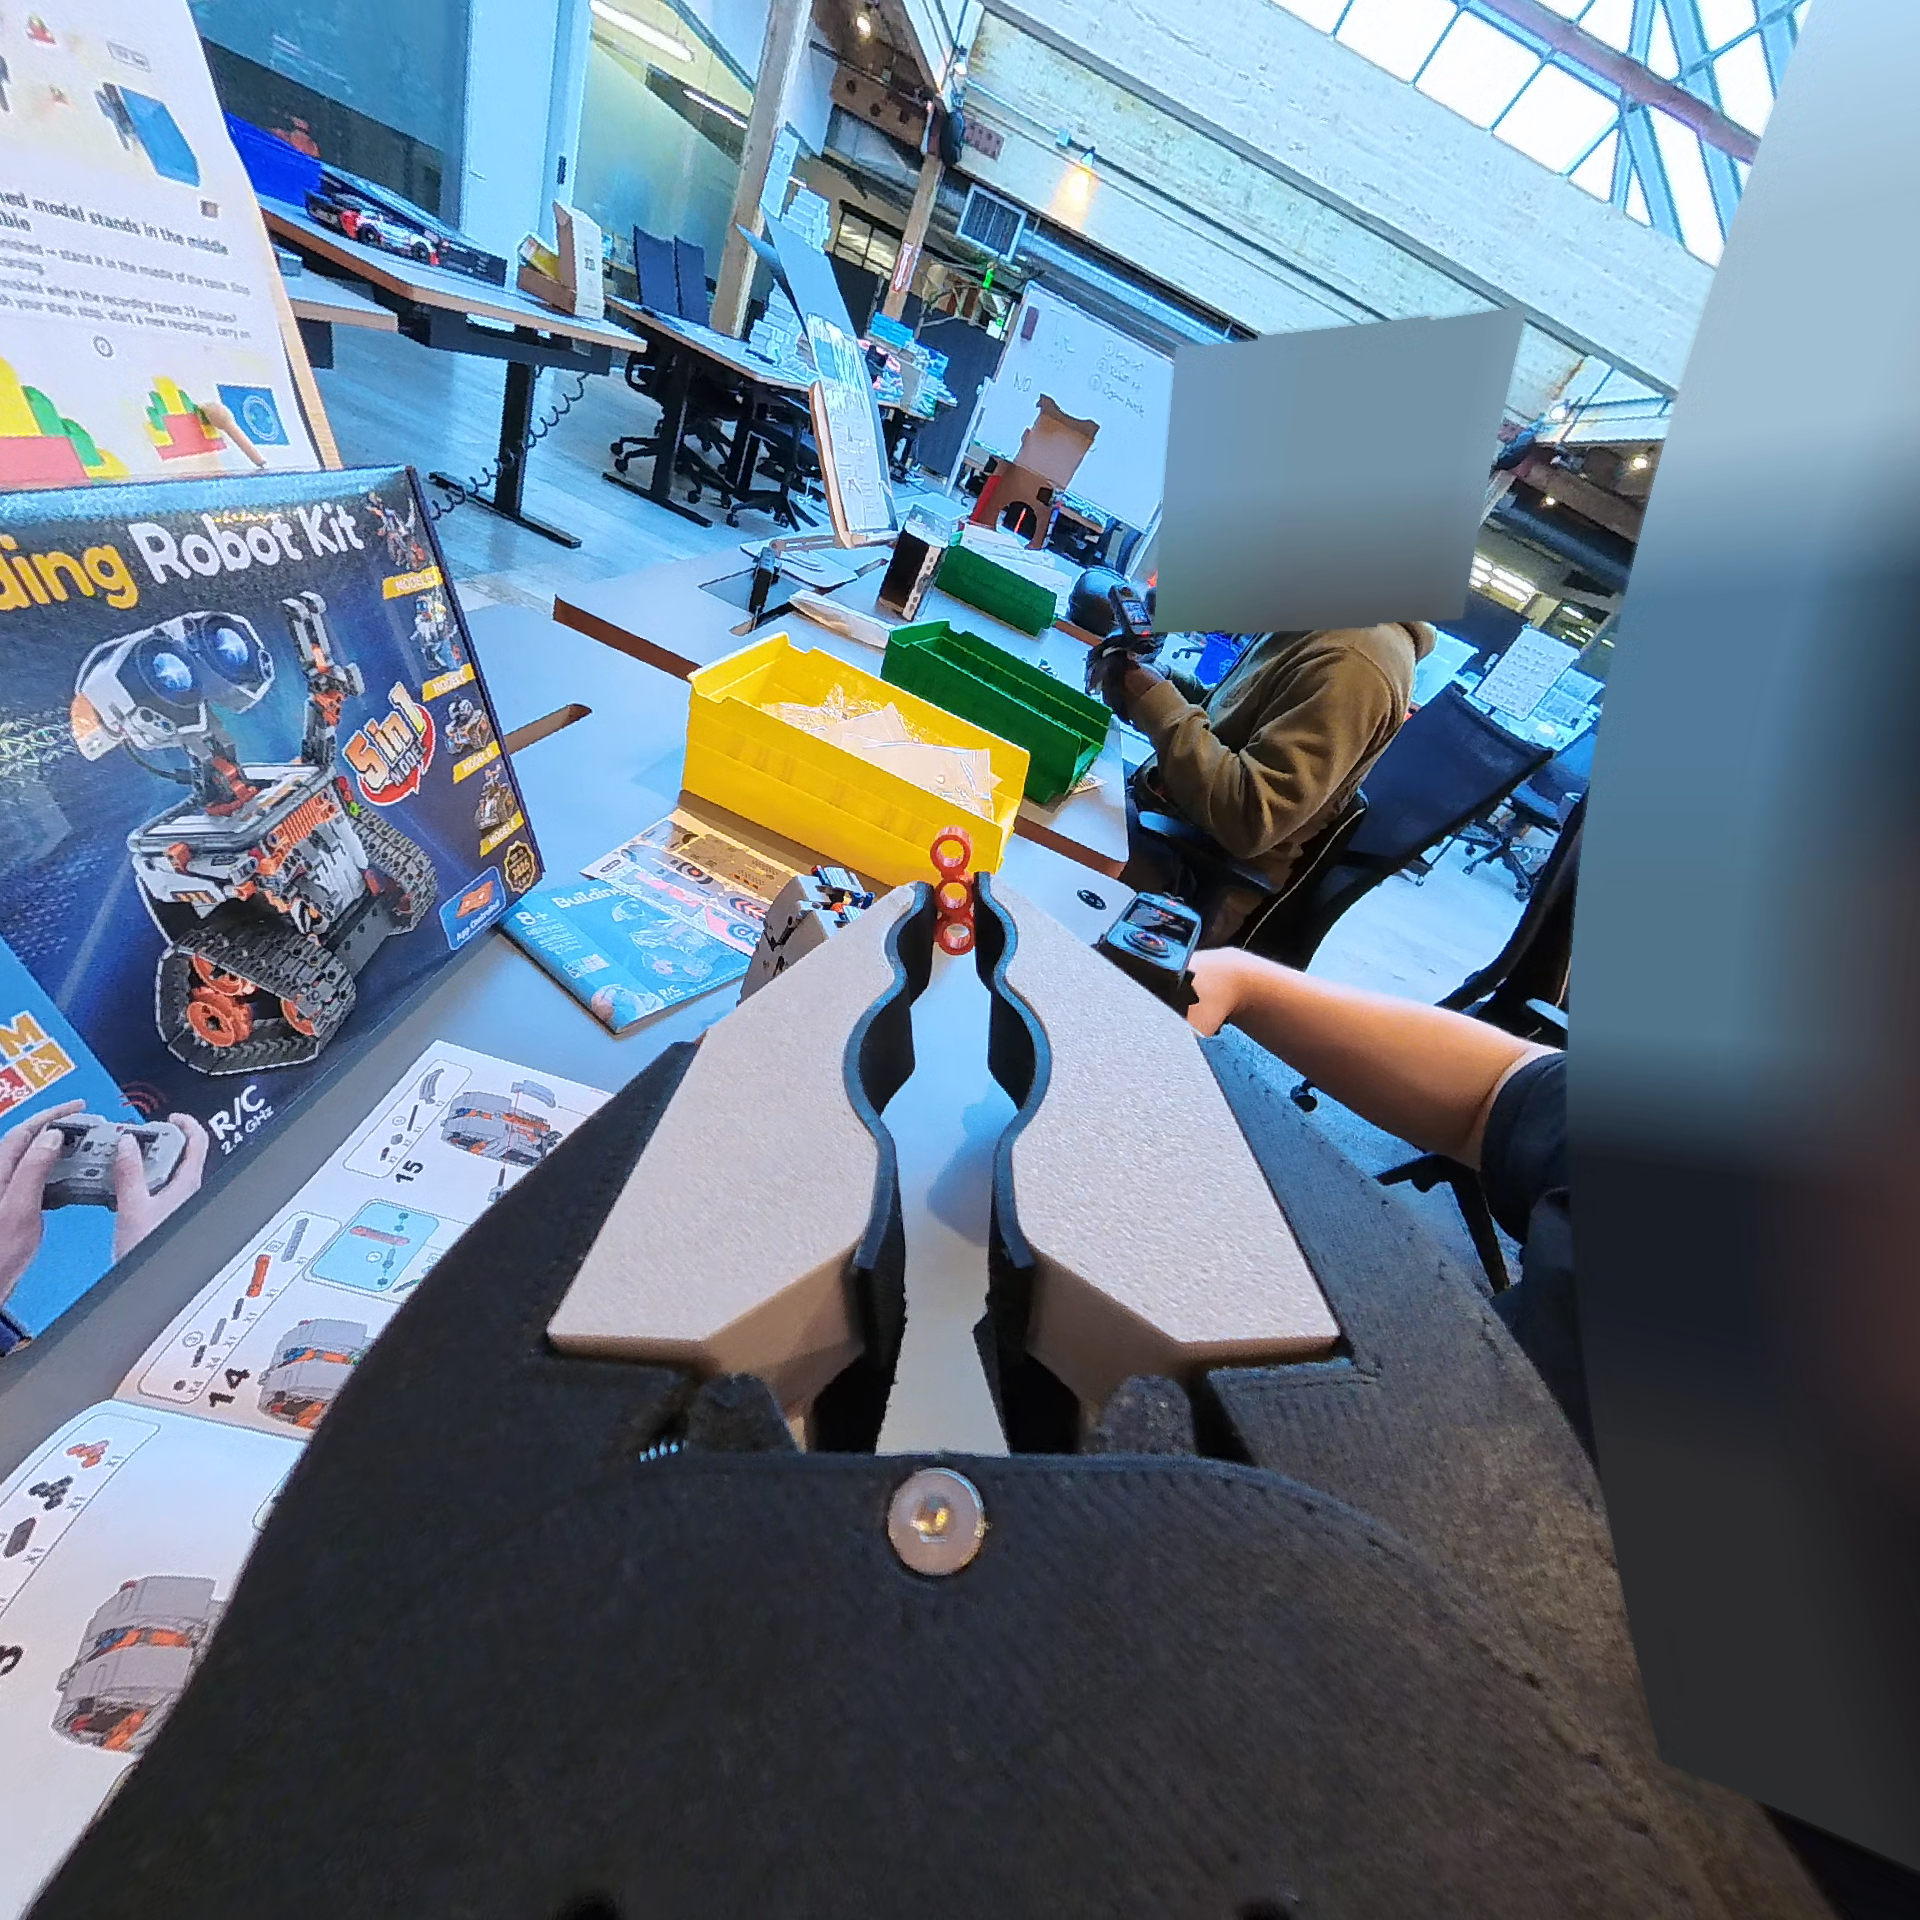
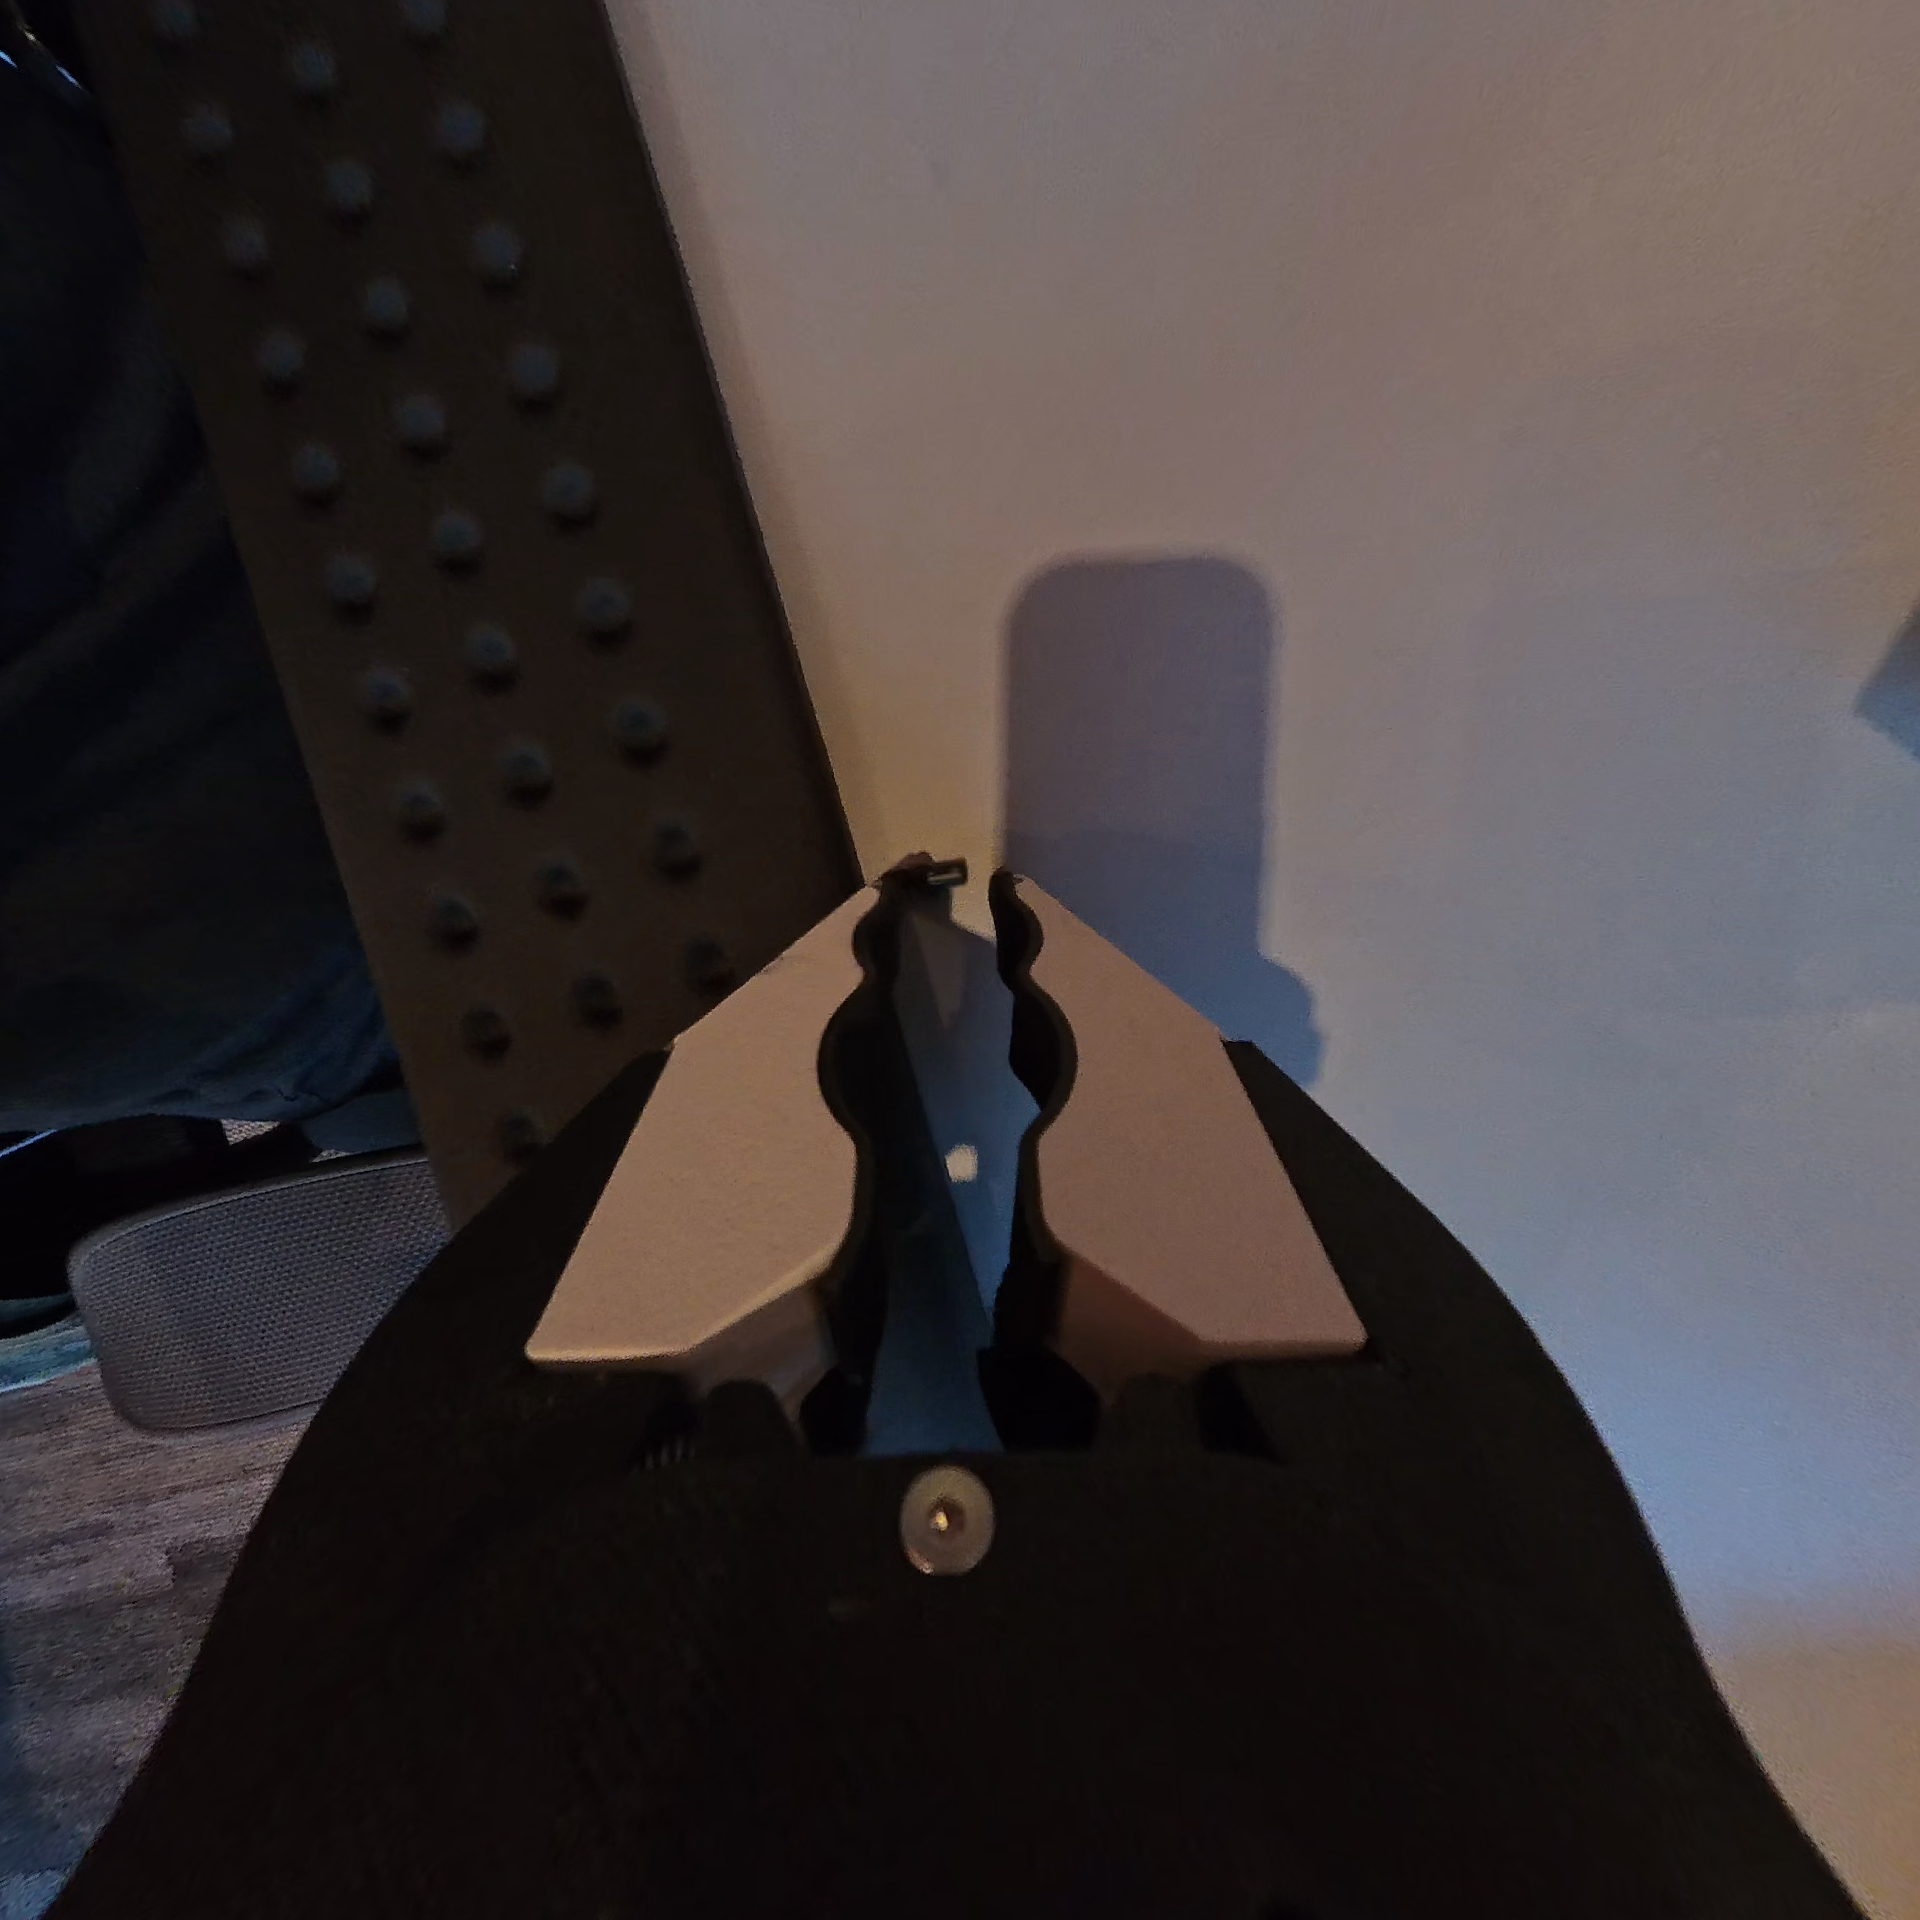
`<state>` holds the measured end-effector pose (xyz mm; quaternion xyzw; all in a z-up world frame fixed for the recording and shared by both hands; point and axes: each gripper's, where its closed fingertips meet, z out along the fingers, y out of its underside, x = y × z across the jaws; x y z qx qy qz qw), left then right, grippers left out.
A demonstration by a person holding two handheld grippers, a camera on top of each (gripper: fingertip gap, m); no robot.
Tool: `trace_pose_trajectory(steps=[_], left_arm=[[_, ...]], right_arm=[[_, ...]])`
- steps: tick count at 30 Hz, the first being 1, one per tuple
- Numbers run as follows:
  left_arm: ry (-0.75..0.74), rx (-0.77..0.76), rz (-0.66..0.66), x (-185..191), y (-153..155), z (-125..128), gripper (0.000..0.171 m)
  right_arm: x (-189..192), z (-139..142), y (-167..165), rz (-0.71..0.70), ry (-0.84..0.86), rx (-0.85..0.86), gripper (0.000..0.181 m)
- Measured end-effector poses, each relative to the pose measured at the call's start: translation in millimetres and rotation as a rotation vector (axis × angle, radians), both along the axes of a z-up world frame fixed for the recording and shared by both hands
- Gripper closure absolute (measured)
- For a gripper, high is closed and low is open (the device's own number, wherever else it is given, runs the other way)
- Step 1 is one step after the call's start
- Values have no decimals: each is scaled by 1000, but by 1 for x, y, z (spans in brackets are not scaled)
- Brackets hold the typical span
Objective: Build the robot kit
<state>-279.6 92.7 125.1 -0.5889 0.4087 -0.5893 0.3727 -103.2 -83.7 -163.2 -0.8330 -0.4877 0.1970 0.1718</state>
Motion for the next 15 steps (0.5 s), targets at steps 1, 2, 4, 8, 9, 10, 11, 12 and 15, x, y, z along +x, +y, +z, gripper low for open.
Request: trace_pose_trajectory(steps=[1,2,4,8,9,10,11,12,15], left_arm=[[0,2,0,0,0,0,168],[0,2,1,0,0,0,168],[1,0,0,0,0,0,168],[6,-3,-5,2,0,-2,168],[8,-4,-7,2,0,-3,168],[10,-3,-7,3,0,-3,168],[13,-3,-9,3,0,-4,168],[15,-4,-12,4,0,-4,168],[20,-5,-18,5,-2,-5,168]], right_arm=[[1,-1,1,3,-6,12,166],[1,-2,1,11,-16,29,169],[0,-2,0,40,-16,55,172],[-2,-2,1,43,-15,60,169],[-2,-2,3,53,-21,79,168],[-3,-2,4,67,-26,97,165],[-3,-2,4,81,-30,108,165],[-4,-2,4,95,-35,114,165],[-6,-2,3,126,-44,108,166]])
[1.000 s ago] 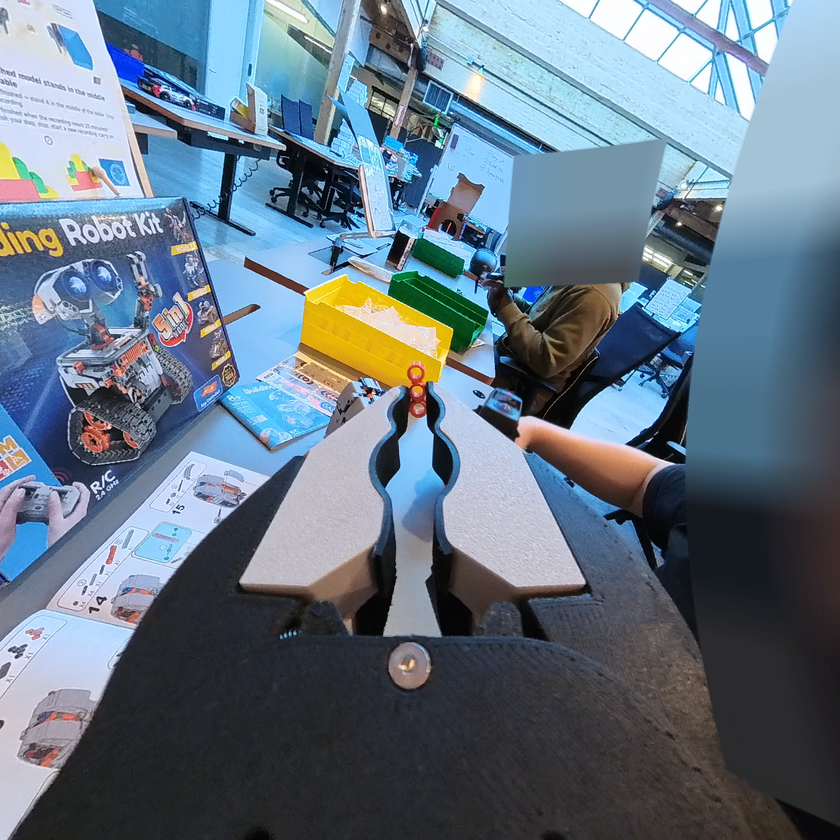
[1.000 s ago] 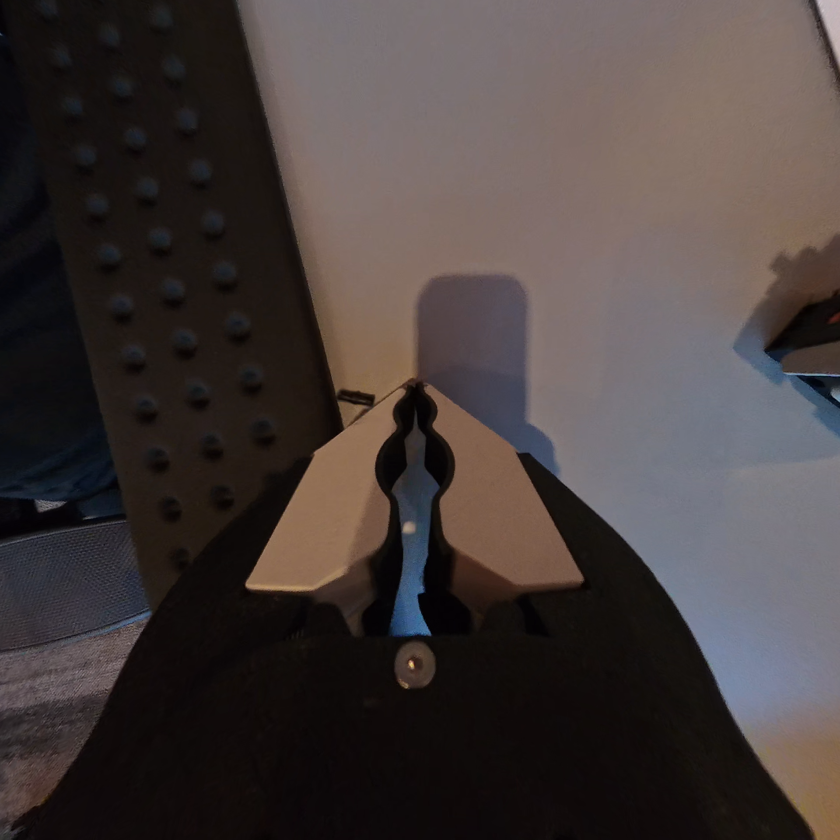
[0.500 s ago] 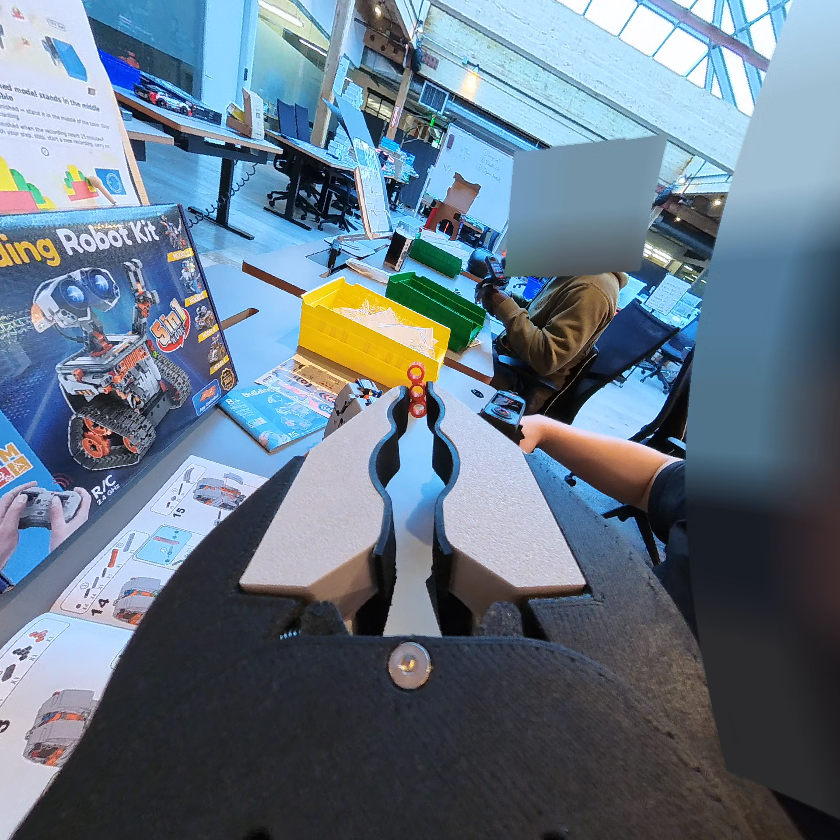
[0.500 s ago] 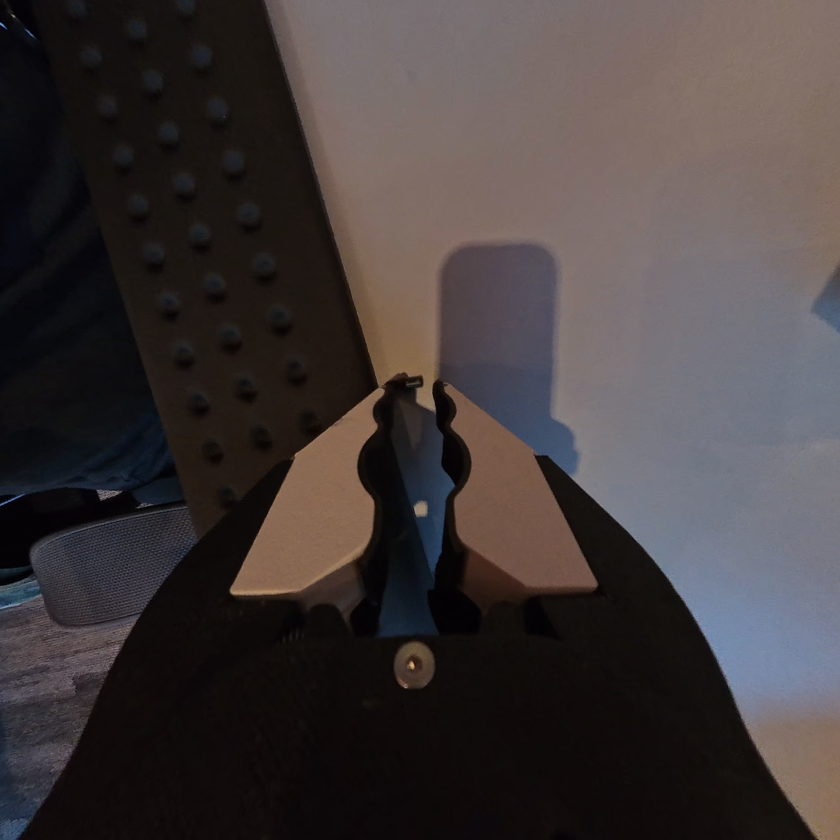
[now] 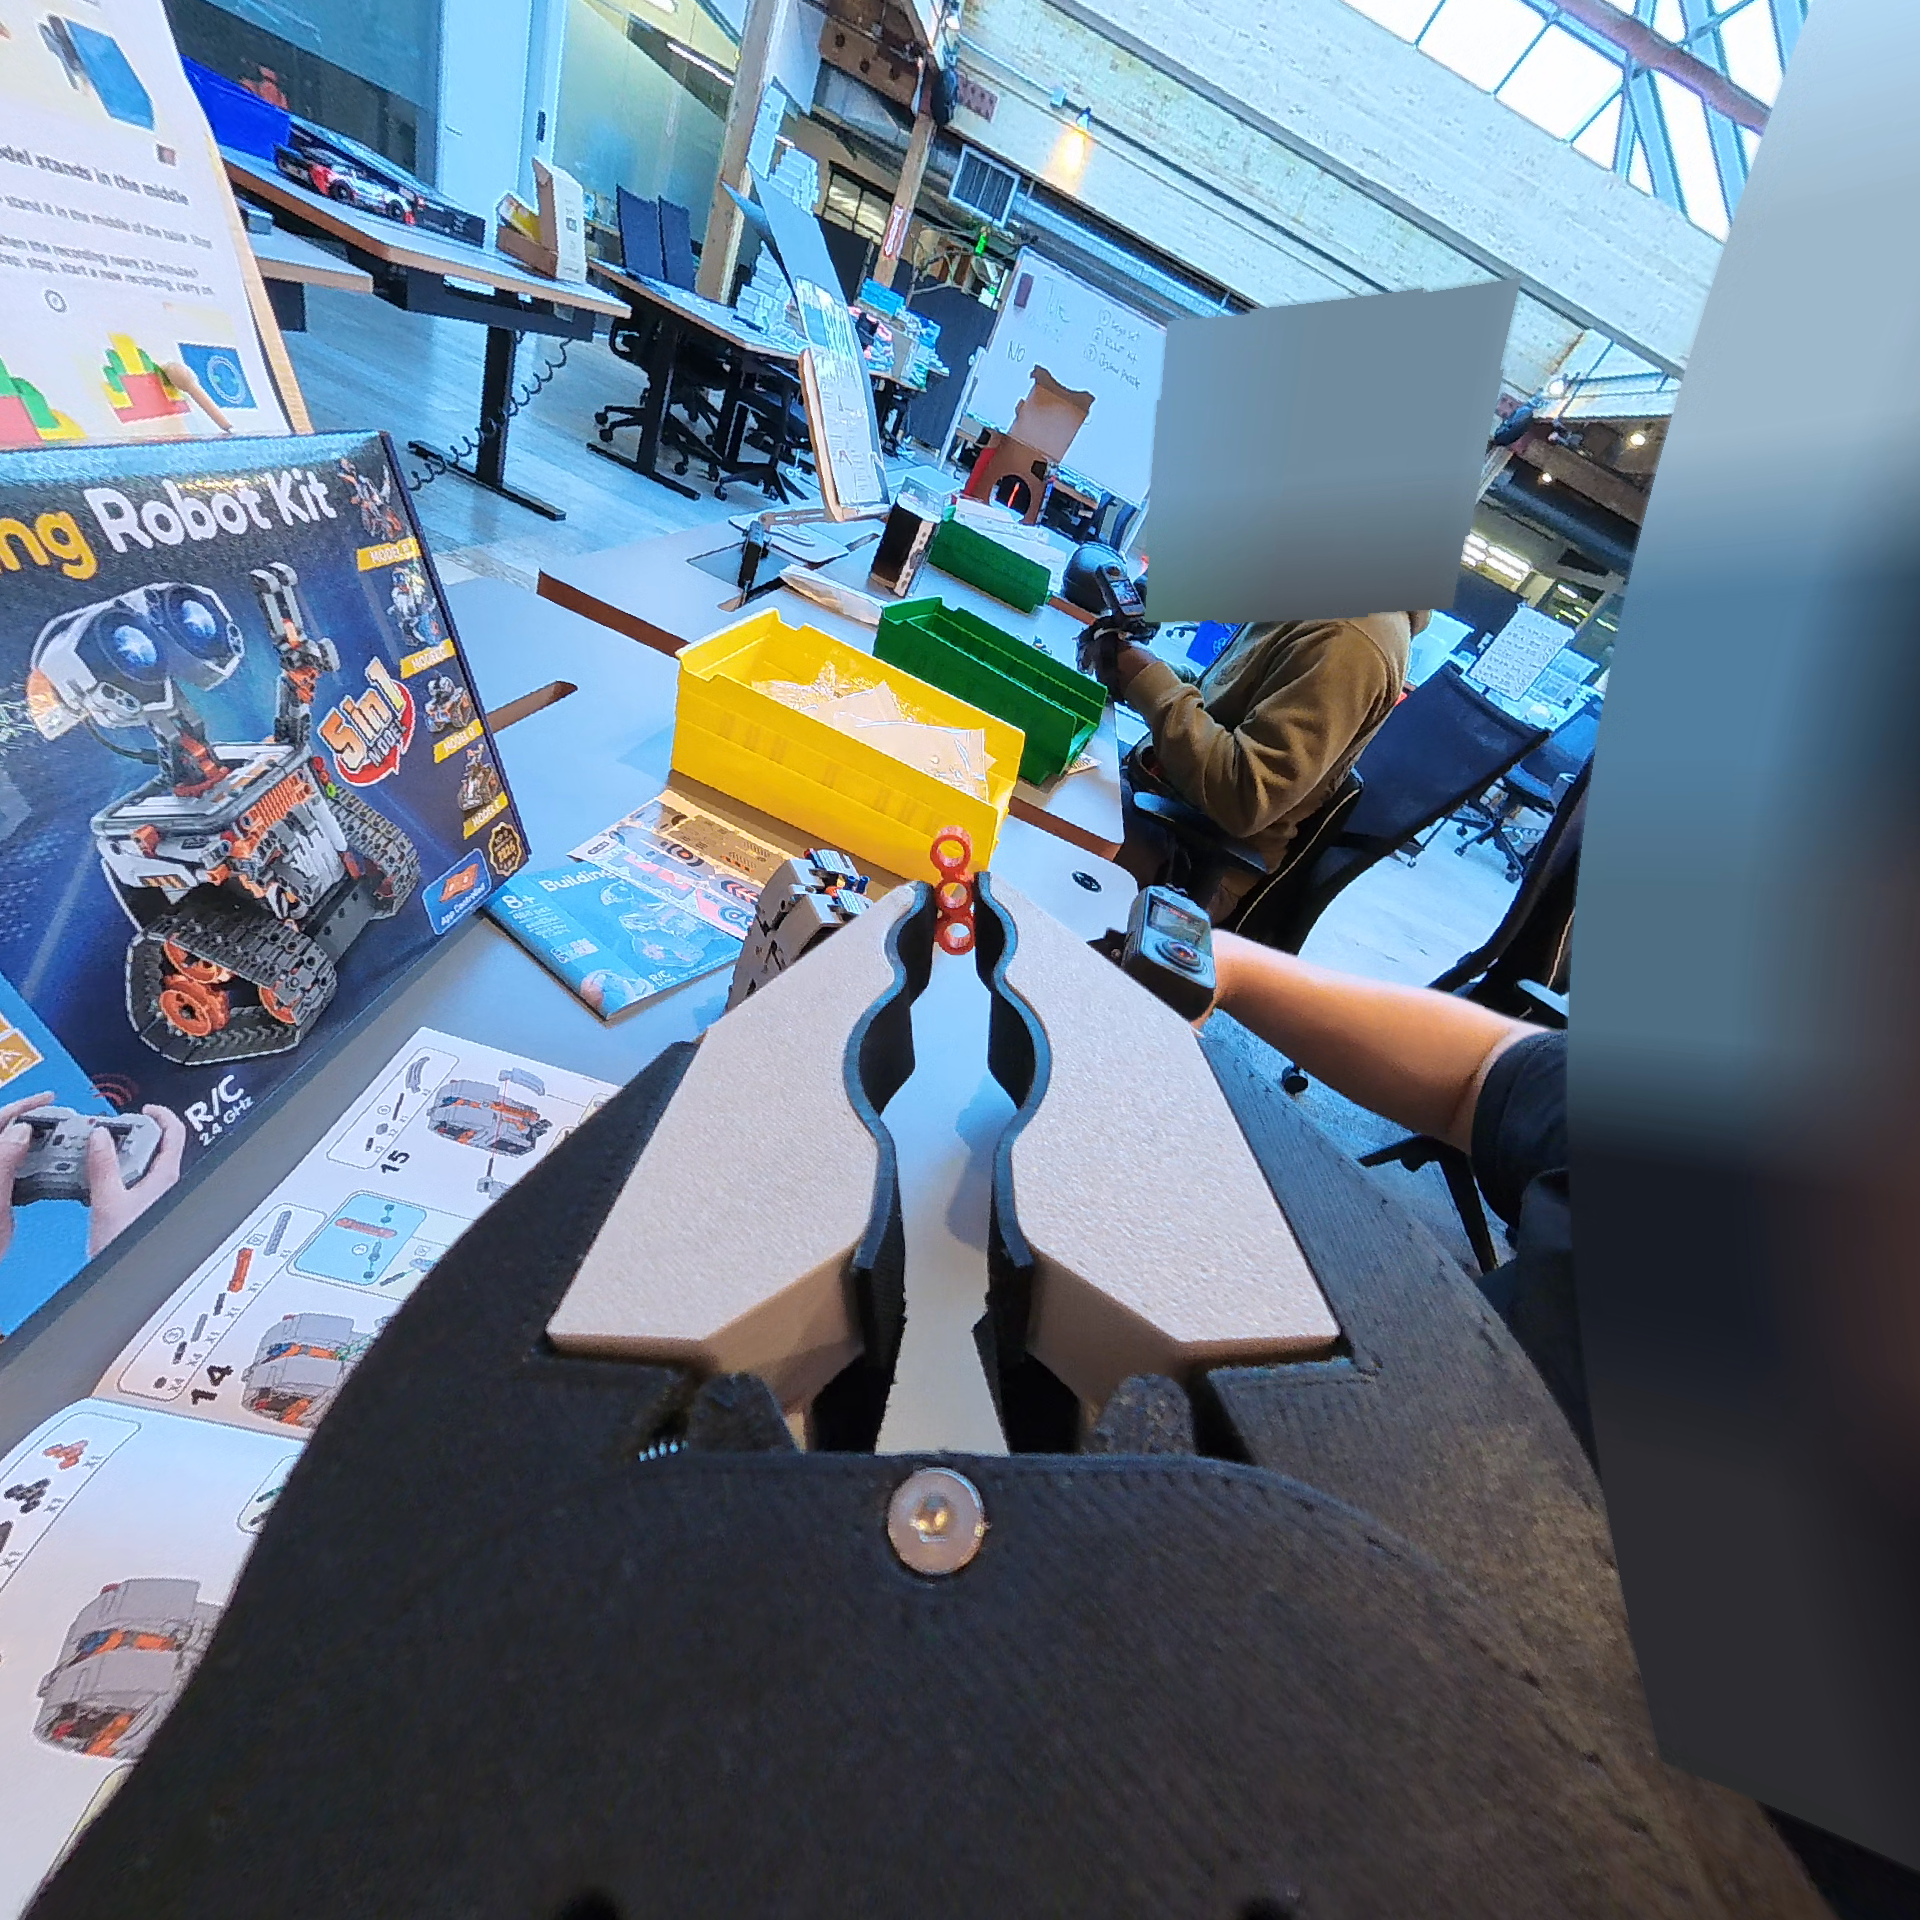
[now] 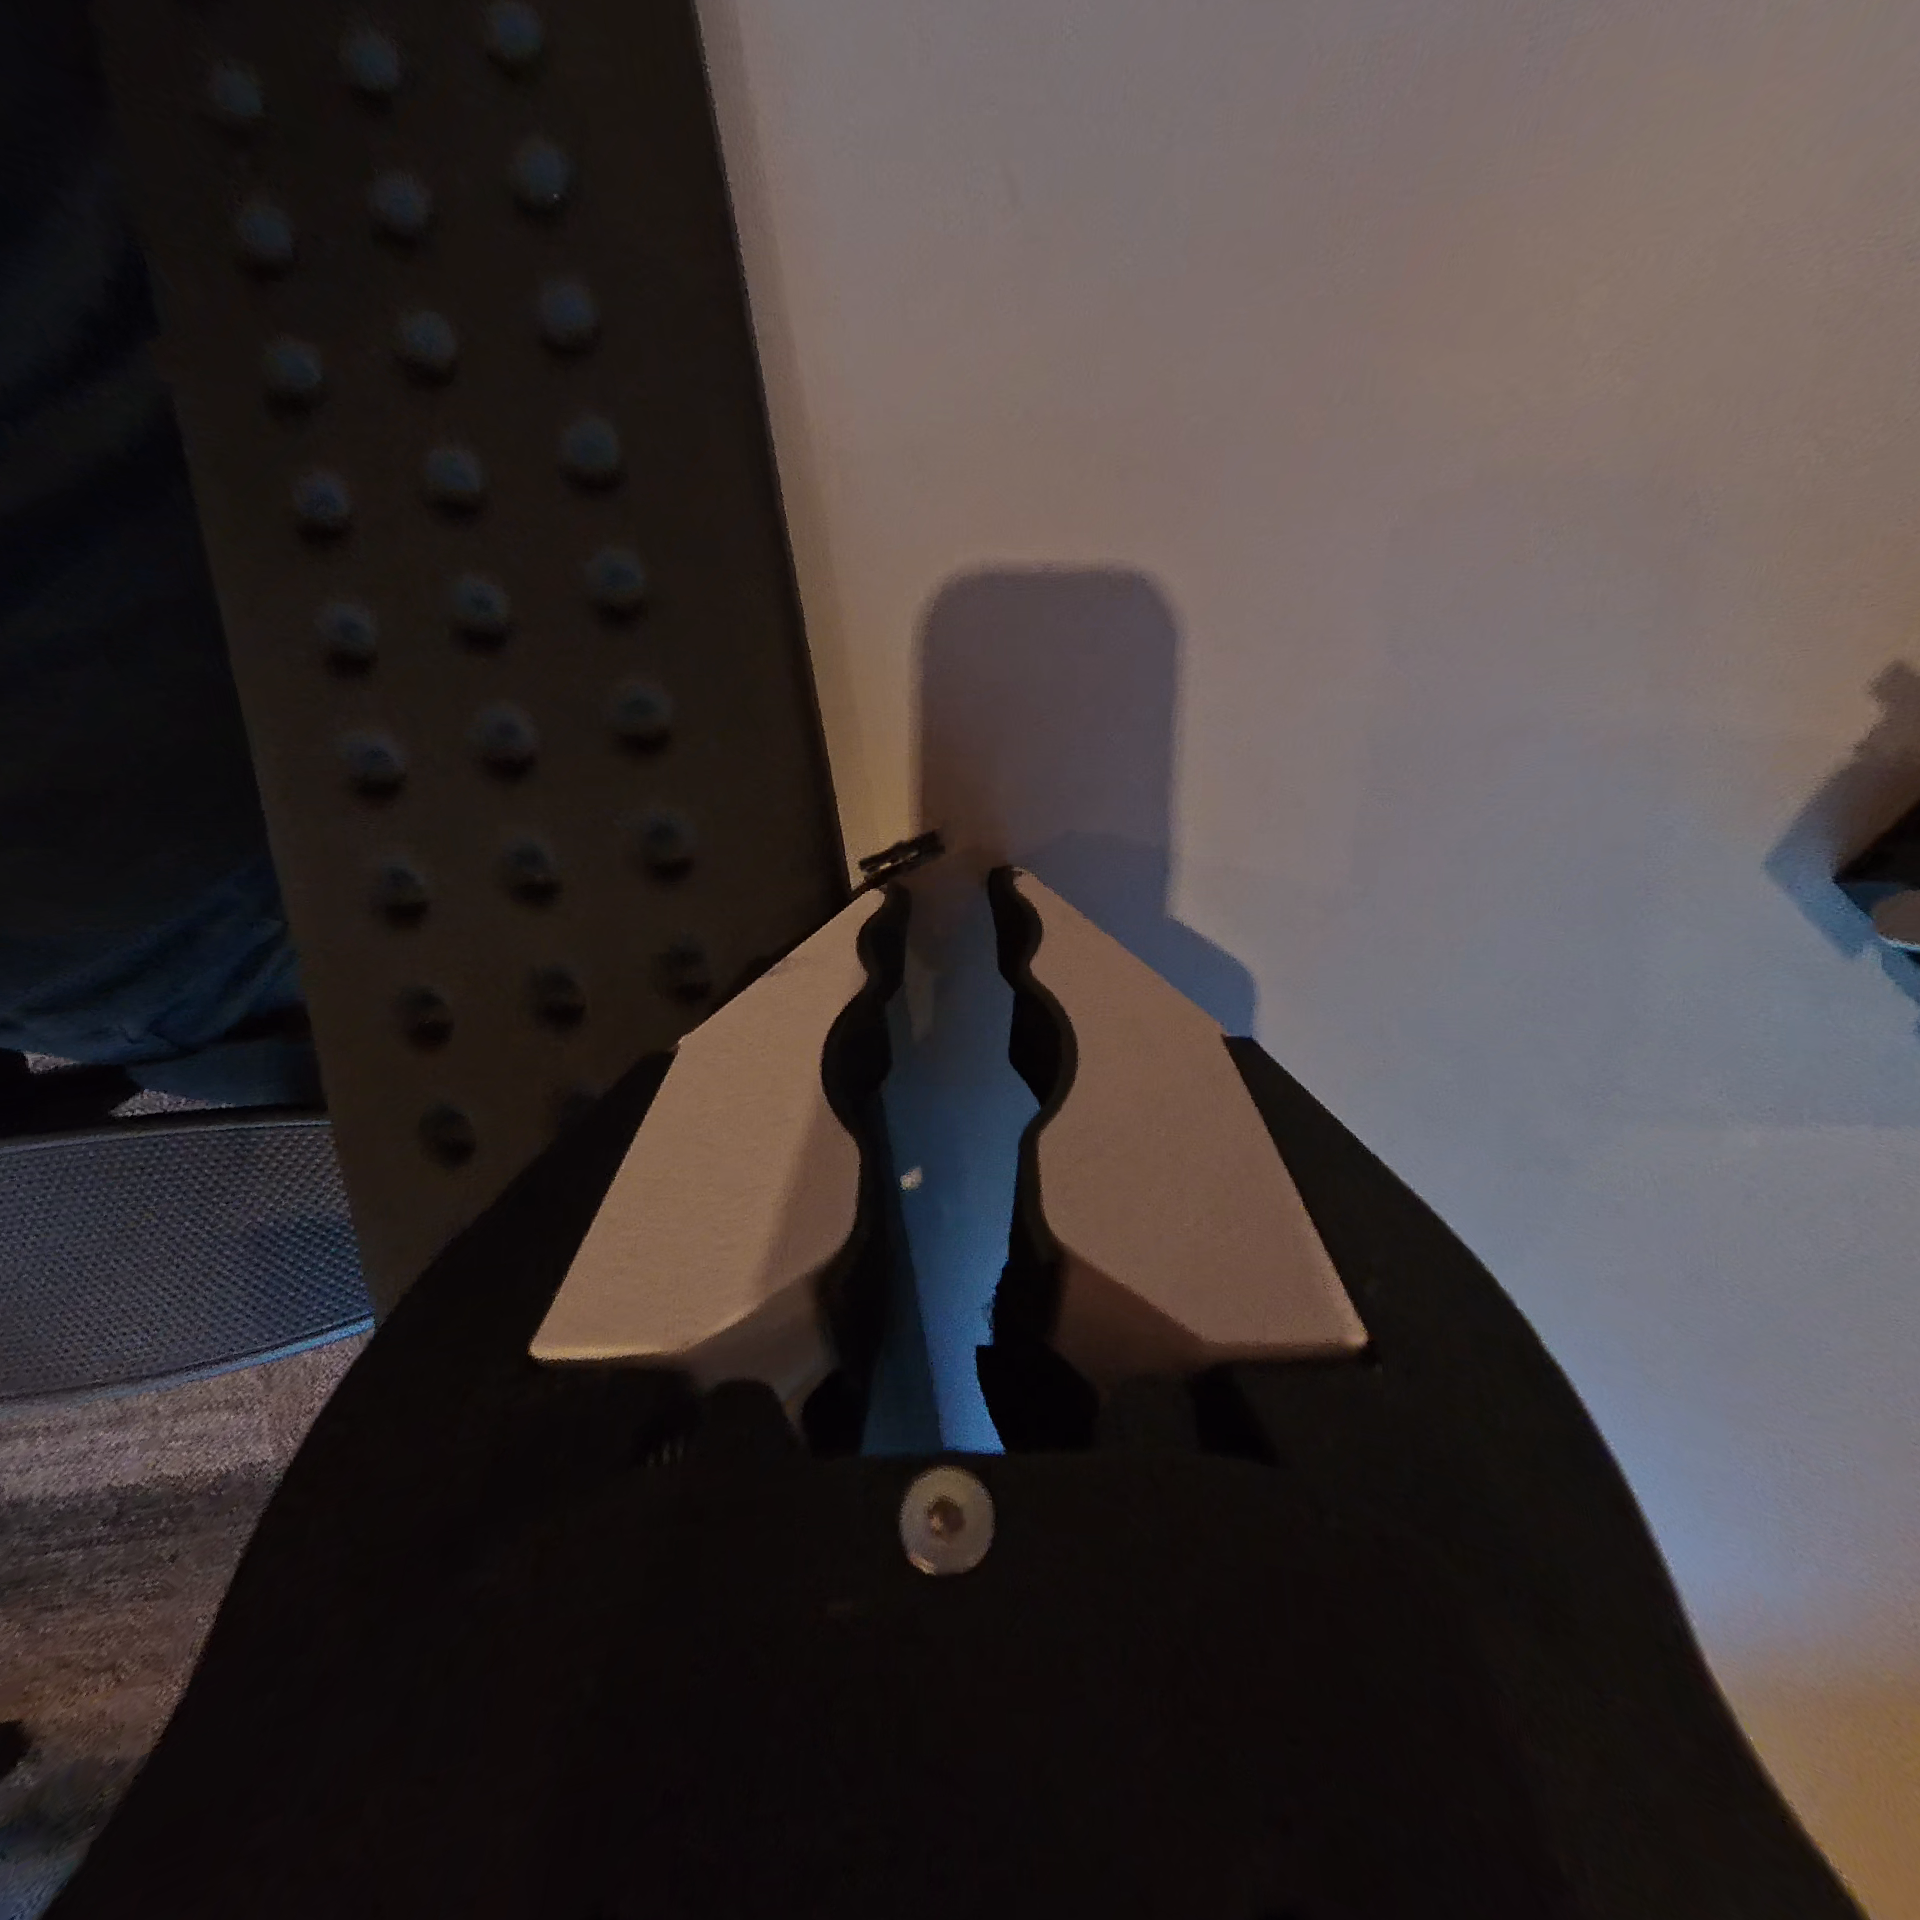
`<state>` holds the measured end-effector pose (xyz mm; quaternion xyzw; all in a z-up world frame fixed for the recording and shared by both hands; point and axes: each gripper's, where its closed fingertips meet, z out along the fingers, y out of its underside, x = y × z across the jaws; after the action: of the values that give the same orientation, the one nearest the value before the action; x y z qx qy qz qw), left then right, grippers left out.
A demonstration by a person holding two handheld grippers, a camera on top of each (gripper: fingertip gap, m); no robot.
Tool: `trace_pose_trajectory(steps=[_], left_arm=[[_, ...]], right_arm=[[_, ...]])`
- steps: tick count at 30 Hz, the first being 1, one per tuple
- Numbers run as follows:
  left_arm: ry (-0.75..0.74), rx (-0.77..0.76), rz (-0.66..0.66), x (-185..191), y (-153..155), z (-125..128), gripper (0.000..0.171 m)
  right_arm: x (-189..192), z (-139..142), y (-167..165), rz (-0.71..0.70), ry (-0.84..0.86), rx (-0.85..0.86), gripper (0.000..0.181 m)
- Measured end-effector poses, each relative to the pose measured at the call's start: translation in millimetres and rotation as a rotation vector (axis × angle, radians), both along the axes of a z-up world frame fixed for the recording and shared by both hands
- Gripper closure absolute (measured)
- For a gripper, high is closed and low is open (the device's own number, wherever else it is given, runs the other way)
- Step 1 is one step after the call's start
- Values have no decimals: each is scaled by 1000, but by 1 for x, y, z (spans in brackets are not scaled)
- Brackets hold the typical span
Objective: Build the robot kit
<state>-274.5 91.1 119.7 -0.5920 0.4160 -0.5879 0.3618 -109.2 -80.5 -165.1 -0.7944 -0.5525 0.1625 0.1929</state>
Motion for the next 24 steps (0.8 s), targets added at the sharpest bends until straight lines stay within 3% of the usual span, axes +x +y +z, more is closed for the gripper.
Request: trace_pose_trajectory(steps=[7,12,18,24], left_arm=[[6,9,-3,0,-2,0,168],[2,4,-6,0,-1,0,168],[7,19,-8,0,-6,2,168],[-5,18,-6,-3,-4,5,168]], right_arm=[[-5,8,1,-46,11,-87,166],[1,14,0,95,-111,-21,166],[-9,10,1,56,-99,-127,167],[-9,3,1,16,-108,-96,168]])
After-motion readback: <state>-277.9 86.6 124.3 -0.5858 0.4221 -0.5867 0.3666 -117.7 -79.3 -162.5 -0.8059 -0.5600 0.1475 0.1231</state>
